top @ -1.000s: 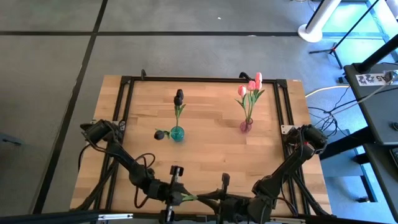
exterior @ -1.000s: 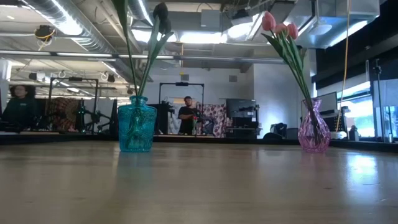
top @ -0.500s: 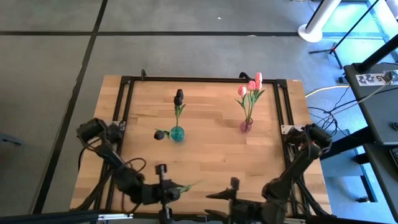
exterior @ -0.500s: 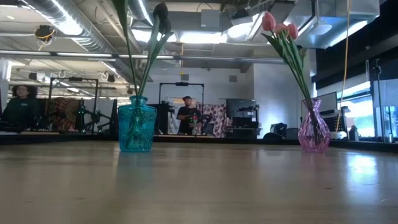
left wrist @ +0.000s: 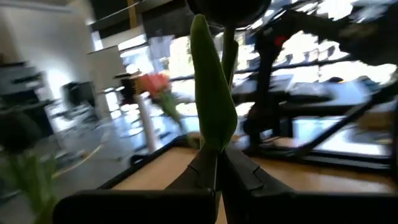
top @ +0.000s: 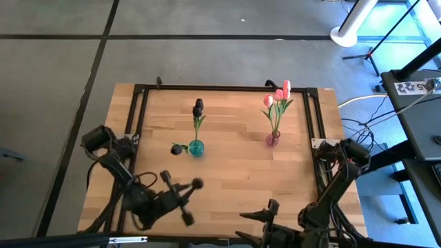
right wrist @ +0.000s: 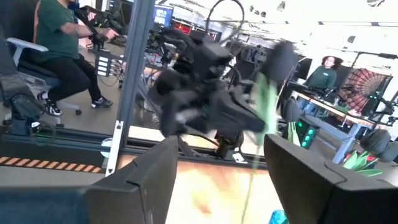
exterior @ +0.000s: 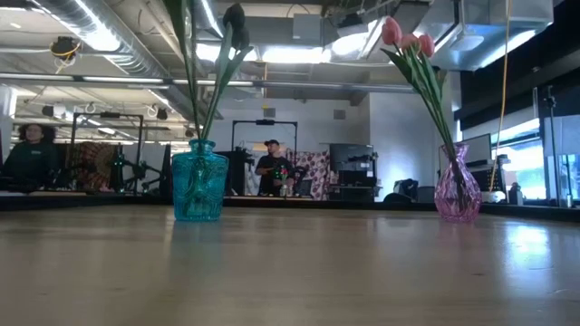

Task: Sort flowers into vase by color
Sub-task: Put the black tulip into the blue vase

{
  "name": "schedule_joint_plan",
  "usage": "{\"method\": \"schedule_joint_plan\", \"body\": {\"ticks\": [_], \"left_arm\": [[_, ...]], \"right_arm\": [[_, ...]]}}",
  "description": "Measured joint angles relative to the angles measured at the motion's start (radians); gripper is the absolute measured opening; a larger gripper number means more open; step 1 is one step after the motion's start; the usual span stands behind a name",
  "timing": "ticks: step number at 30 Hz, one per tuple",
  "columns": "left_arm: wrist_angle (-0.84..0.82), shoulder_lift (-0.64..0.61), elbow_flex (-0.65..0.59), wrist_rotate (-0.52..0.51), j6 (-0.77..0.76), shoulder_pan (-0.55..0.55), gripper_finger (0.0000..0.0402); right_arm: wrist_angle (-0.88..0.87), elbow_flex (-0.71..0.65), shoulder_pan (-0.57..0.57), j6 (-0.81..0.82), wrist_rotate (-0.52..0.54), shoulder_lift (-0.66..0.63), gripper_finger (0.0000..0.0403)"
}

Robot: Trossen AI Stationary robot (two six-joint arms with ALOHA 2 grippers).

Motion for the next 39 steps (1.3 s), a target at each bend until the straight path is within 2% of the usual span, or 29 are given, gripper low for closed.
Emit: {"method": "schedule_joint_plan", "body": {"ticks": [7, 14, 21, 30, 39], "left_arm": [[-0.13, -0.011, -0.001, -0.011, 0.028, 0.149, 0.0], [-0.252, -0.076, -0.001, -0.005, 0.035, 0.212, 0.0], [-0.376, -0.103, -0.001, 0.008, 0.053, 0.224, 0.0], [-0.559, -0.103, -0.001, -0.015, -0.065, 0.257, 0.0], [-0.555, -0.103, -0.001, -0.04, -0.201, 0.295, 0.0003]], "right_arm": [[-0.006, 0.0, -0.004, 0.0, 0.005, 0.0, 0.0237], [-0.029, 0.0, 0.004, 0.0, 0.037, 0.0, 0.0237], [-0.046, -0.001, 0.004, 0.005, 0.043, 0.0, 0.0237], [-0.045, -0.001, 0.004, 0.008, 0.043, 0.0, 0.0237], [-0.045, -0.001, 0.003, 0.008, 0.043, 0.0, 0.0237]]}}
